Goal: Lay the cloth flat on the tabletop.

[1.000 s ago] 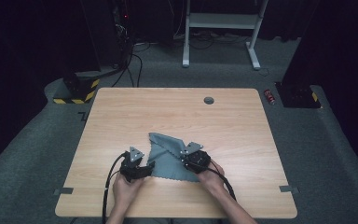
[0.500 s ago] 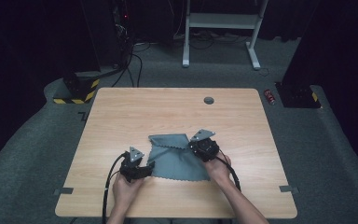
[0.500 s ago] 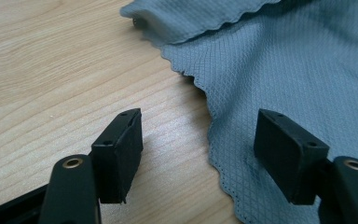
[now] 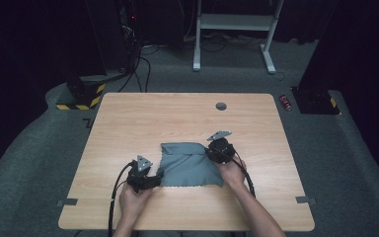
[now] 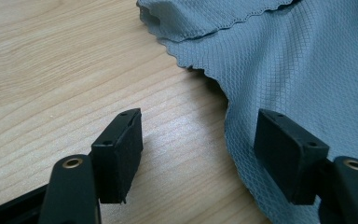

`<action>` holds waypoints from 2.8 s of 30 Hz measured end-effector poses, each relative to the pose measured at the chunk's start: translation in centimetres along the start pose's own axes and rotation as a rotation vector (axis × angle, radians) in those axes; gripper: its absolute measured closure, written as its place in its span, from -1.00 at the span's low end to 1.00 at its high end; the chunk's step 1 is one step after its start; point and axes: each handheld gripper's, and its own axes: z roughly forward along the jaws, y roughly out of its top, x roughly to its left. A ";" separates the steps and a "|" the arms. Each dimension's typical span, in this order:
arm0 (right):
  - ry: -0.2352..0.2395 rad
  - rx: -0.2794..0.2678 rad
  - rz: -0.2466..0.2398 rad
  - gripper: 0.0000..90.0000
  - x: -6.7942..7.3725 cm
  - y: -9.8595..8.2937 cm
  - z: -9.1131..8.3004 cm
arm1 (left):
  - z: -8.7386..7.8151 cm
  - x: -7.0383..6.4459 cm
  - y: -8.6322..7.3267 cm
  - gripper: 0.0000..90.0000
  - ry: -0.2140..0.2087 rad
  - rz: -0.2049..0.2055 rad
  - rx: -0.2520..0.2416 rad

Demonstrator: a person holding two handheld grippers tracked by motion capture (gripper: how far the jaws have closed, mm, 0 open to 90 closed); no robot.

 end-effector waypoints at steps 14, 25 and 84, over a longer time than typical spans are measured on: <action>-0.102 0.057 -0.169 0.67 1.9 -0.2 2.5 | 0.0 0.0 0.0 -0.27 0.000 0.000 0.000; -0.092 0.041 -0.137 0.98 0.1 2.1 1.4 | 0.0 0.0 0.0 -0.27 0.001 0.000 0.000; -0.072 0.025 -0.066 0.96 -2.2 1.8 0.5 | 0.0 0.1 0.1 -0.27 -0.002 0.006 0.002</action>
